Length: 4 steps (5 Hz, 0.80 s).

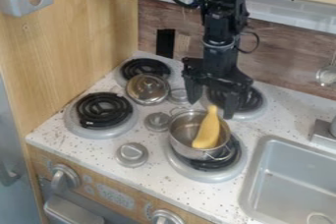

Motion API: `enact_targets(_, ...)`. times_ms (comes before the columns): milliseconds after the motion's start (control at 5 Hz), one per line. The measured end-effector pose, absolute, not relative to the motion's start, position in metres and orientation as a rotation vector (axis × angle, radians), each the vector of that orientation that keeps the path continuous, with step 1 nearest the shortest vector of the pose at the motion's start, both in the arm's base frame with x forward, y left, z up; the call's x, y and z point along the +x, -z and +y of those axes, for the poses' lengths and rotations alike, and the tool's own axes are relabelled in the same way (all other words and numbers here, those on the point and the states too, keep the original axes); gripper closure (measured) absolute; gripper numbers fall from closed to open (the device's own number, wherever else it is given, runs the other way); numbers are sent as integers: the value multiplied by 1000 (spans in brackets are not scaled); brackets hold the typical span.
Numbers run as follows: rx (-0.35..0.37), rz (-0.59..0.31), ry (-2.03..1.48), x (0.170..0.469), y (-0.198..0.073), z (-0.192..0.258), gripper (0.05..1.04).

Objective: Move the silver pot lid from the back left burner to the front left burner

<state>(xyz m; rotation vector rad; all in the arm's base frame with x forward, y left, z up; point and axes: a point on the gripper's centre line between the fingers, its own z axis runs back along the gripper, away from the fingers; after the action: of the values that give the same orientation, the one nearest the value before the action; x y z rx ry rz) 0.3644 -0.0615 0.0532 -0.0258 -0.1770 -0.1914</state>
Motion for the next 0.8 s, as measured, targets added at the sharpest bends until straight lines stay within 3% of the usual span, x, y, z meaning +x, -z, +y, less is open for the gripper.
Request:
enact_targets(200,-32,-141,184,361,-41,-60,85)
enact_targets(400,-104,-194,135,372,-39,-44,85)
enact_targets(600,-102,-256,56,388,-36,-3,85)
enact_targets(800,3,-311,47,416,-39,22,85)
